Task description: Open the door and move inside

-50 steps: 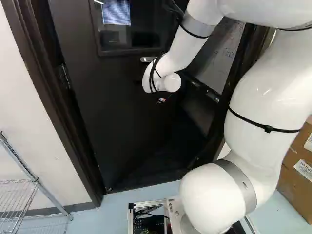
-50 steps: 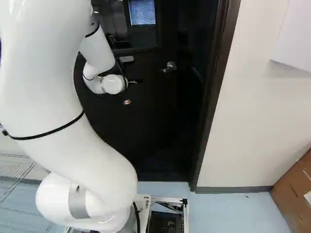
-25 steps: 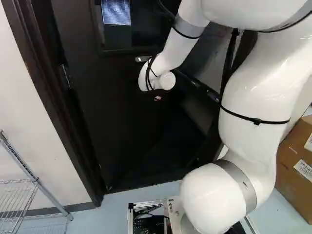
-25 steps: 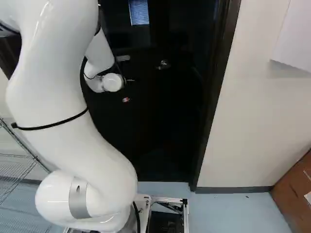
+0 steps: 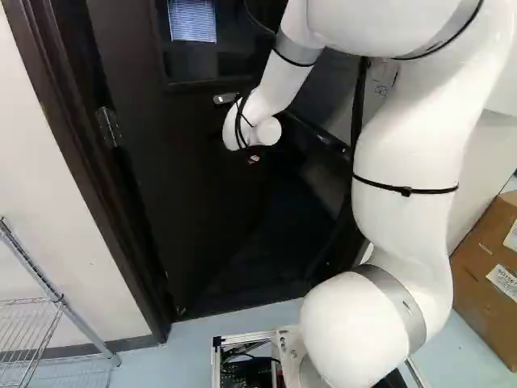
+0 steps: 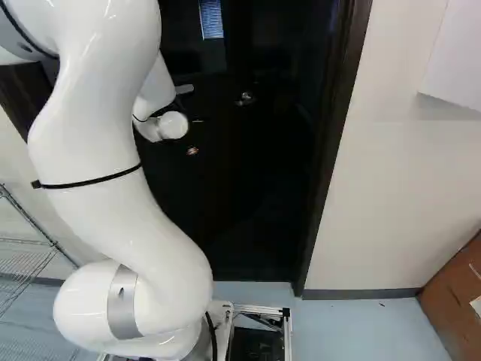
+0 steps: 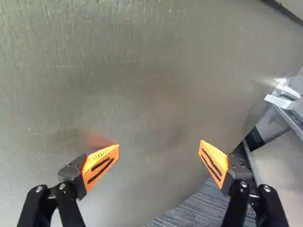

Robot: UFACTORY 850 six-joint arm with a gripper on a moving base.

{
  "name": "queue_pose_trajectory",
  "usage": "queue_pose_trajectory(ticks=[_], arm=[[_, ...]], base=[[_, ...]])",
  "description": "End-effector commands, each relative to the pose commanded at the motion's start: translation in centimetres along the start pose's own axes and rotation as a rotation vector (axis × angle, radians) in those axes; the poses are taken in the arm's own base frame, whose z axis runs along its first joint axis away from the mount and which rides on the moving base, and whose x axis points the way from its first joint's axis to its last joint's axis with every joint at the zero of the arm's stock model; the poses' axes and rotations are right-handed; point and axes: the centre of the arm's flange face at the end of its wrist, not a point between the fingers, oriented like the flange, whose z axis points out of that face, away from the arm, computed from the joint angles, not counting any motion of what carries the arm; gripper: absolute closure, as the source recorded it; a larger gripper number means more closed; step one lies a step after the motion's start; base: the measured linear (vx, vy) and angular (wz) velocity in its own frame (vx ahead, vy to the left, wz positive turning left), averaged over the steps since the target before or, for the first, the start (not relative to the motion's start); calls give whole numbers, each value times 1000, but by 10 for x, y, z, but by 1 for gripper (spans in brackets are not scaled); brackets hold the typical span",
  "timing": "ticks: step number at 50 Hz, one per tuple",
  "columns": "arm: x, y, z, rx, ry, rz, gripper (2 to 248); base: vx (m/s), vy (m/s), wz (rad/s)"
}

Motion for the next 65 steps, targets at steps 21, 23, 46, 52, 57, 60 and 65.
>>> queue_pose_trajectory(ticks=[21, 23, 46, 52, 57, 60, 65], arm=[[10, -16, 39, 60, 20, -56, 3], [11, -18, 42, 66, 22, -61, 3], [20, -41, 82, 138, 49, -131, 3], [22, -48, 93, 158, 58, -150, 3], [24, -54, 101, 174, 65, -166, 3], [25, -58, 106, 185, 69, -176, 3], [27, -65, 112, 202, 76, -192, 3]], base=[[0, 0, 0], [0, 0, 0], [0, 0, 0], [0, 0, 0], [0, 0, 0], [0, 0, 0], [0, 0, 0]])
